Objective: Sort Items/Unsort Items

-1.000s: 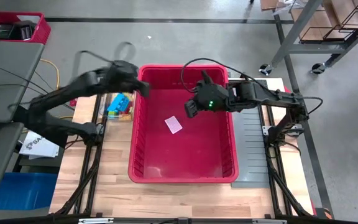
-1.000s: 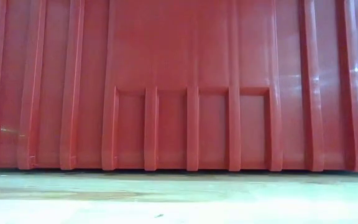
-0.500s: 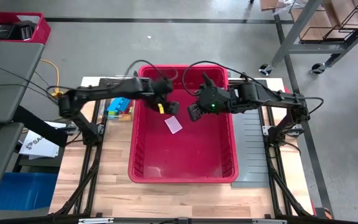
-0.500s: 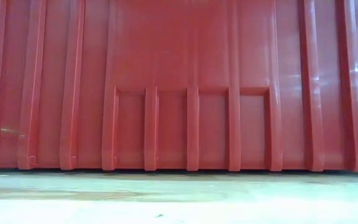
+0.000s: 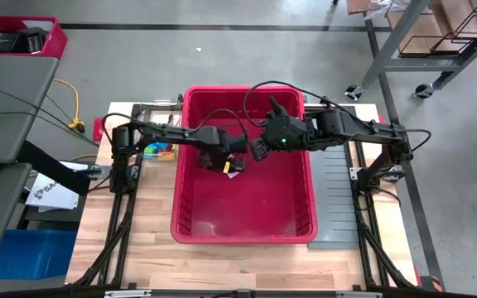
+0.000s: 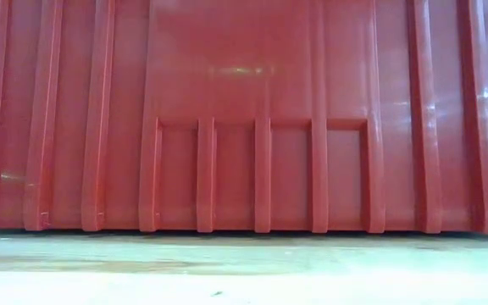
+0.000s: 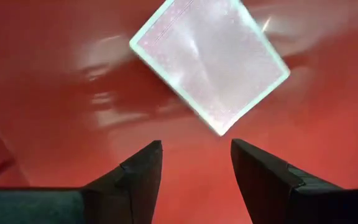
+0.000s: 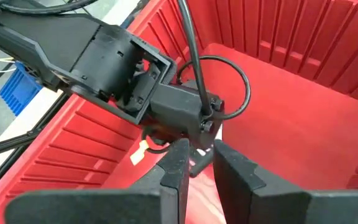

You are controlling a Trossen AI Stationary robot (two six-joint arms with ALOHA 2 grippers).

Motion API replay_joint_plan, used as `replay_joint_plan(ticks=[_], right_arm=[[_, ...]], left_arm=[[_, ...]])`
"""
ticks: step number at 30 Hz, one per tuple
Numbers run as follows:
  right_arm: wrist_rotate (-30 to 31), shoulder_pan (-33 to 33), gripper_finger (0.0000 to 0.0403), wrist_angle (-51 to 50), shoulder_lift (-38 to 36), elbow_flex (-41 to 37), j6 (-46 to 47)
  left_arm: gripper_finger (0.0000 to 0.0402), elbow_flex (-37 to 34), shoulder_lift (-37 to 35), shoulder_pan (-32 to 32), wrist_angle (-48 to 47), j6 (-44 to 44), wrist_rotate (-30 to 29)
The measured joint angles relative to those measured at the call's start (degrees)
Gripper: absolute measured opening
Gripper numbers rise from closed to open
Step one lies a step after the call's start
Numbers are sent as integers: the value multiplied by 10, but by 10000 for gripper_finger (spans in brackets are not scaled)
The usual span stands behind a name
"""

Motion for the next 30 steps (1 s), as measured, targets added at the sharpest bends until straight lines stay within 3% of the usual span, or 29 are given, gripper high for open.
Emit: replay_joint_plan(ticks=[8, 14, 23, 30], right_arm=[[-9, 0, 62, 0, 0, 0, -1], [-25, 0, 62, -10, 0, 0, -11], [-20, 0, 62, -11, 0, 0, -26], [-20, -1, 62, -11, 0, 0, -21]], left_arm=[[186, -18, 11, 17, 88, -87, -27], [186, -51, -17, 33, 54, -120, -36], [186, -120, -24, 37, 183, -193, 5], [186, -129, -24, 44, 244, -238, -32]])
